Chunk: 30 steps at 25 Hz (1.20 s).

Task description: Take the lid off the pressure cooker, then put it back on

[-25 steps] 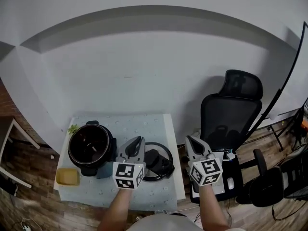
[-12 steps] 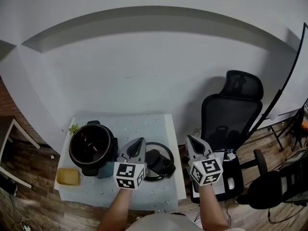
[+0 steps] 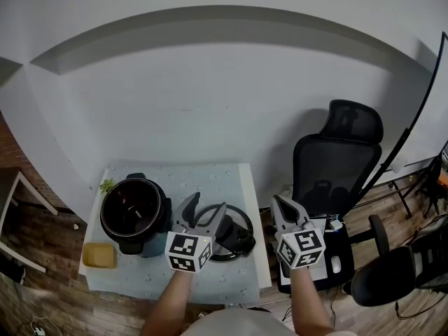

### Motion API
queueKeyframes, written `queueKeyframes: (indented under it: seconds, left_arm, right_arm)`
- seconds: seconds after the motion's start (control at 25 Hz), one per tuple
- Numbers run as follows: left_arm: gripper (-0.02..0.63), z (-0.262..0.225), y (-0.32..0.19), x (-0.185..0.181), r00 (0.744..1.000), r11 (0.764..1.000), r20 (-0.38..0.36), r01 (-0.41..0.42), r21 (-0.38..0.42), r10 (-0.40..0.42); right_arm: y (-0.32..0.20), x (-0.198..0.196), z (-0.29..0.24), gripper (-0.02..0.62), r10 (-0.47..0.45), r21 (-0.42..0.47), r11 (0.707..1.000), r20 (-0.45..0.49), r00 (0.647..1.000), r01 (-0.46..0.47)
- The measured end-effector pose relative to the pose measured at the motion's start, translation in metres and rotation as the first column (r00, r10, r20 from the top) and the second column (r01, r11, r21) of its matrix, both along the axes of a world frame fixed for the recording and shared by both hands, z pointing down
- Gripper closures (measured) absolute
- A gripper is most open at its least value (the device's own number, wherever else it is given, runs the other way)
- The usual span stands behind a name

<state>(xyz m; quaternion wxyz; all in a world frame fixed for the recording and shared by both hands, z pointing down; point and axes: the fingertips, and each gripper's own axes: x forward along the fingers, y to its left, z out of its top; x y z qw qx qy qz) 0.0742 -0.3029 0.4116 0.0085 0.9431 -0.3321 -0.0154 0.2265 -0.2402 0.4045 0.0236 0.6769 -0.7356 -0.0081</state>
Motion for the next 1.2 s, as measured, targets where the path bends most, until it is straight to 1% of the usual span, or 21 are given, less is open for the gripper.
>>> queueKeyframes:
  seconds: [0.16, 0.24, 0.44, 0.52, 0.64, 0.72, 0.88, 1.04, 1.2]
  left_arm:
    - [0.259, 0.0, -0.001, 0.0, 1.0, 1.0, 0.005, 0.008, 0.015, -0.008]
    - [0.236, 0.0, 0.0, 0.001, 1.0, 1.0, 0.004, 0.003, 0.021, -0.003]
    - [0.23, 0.006, 0.0, 0.004, 0.999, 1.0, 0.035, 0.005, 0.006, -0.005]
    - [0.23, 0.015, -0.002, 0.005, 0.998, 1.0, 0.062, 0.001, -0.018, 0.0]
    - [0.232, 0.036, -0.008, 0.013, 0.992, 0.997, 0.121, -0.022, -0.08, 0.031]
    - [0.232, 0.057, -0.01, 0.02, 0.981, 0.99, 0.182, -0.044, -0.131, 0.067]
    - [0.233, 0.103, -0.013, 0.035, 0.944, 0.969, 0.298, -0.069, -0.235, 0.14]
    - [0.233, 0.148, -0.018, 0.045, 0.915, 0.945, 0.364, -0.052, -0.324, 0.175]
    - [0.233, 0.185, -0.019, 0.053, 0.872, 0.924, 0.434, -0.048, -0.379, 0.224]
  right_arm:
    - [0.001, 0.0, 0.0, 0.595, 0.002, -0.003, 1.0, 0.002, 1.0, -0.002]
    - [0.001, 0.0, 0.0, 0.595, 0.003, -0.002, 1.0, 0.002, 1.0, -0.003]
    - [0.005, 0.001, 0.001, 0.595, 0.005, -0.005, 1.0, 0.004, 1.0, -0.005]
    - [0.007, 0.003, 0.001, 0.595, 0.008, -0.006, 1.0, 0.006, 1.0, -0.008]
    - [0.01, 0.006, 0.003, 0.595, 0.013, -0.008, 1.0, 0.009, 1.0, -0.013]
    - [0.013, 0.008, 0.006, 0.595, 0.017, -0.014, 1.0, 0.013, 1.0, -0.017]
    - [0.02, 0.015, 0.013, 0.595, 0.031, -0.03, 0.999, 0.021, 0.999, -0.03]
    - [0.026, 0.025, 0.018, 0.595, 0.045, -0.041, 0.998, 0.023, 0.999, -0.044]
    - [0.032, 0.034, 0.025, 0.595, 0.057, -0.058, 0.997, 0.026, 0.998, -0.056]
